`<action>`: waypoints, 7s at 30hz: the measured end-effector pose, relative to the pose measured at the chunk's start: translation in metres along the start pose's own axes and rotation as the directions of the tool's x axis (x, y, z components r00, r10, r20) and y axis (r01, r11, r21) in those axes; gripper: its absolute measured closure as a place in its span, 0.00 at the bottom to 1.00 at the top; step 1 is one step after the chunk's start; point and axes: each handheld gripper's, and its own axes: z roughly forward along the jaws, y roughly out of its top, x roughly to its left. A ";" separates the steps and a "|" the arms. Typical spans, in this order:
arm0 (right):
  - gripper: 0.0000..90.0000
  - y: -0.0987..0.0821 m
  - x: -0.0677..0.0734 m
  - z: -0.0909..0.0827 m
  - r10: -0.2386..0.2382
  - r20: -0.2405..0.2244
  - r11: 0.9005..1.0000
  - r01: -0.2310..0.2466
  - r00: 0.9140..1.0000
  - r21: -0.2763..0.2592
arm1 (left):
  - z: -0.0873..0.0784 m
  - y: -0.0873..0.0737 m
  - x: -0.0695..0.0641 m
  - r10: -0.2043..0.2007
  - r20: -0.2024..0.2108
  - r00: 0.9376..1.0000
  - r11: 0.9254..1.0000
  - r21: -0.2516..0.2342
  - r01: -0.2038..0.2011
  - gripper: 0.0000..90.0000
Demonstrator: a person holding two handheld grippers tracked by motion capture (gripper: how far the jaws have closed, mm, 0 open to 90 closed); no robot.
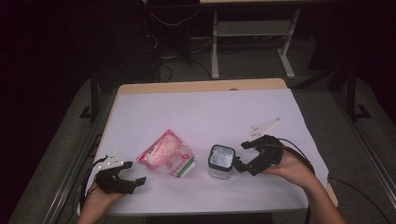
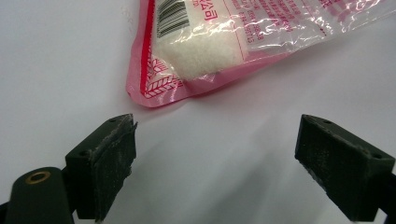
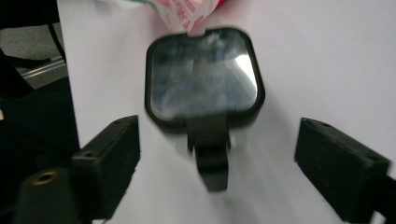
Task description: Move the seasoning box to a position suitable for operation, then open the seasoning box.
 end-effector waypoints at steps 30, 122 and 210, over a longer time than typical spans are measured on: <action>1.00 -0.066 0.019 0.028 0.073 -0.016 0.994 -0.074 0.997 -0.079 | 0.005 0.000 -0.003 0.017 0.010 1.000 1.000 0.012 -0.017 0.13; 0.39 -0.068 -0.028 0.003 0.176 0.093 0.953 -0.146 0.980 -0.267 | 0.058 0.038 -0.149 0.167 0.257 0.952 0.986 -0.060 -0.157 0.14; 0.38 -0.079 -0.030 -0.006 0.215 0.111 0.940 -0.175 0.970 -0.292 | 0.134 0.172 -0.129 0.422 0.341 0.840 0.869 0.111 -0.482 0.16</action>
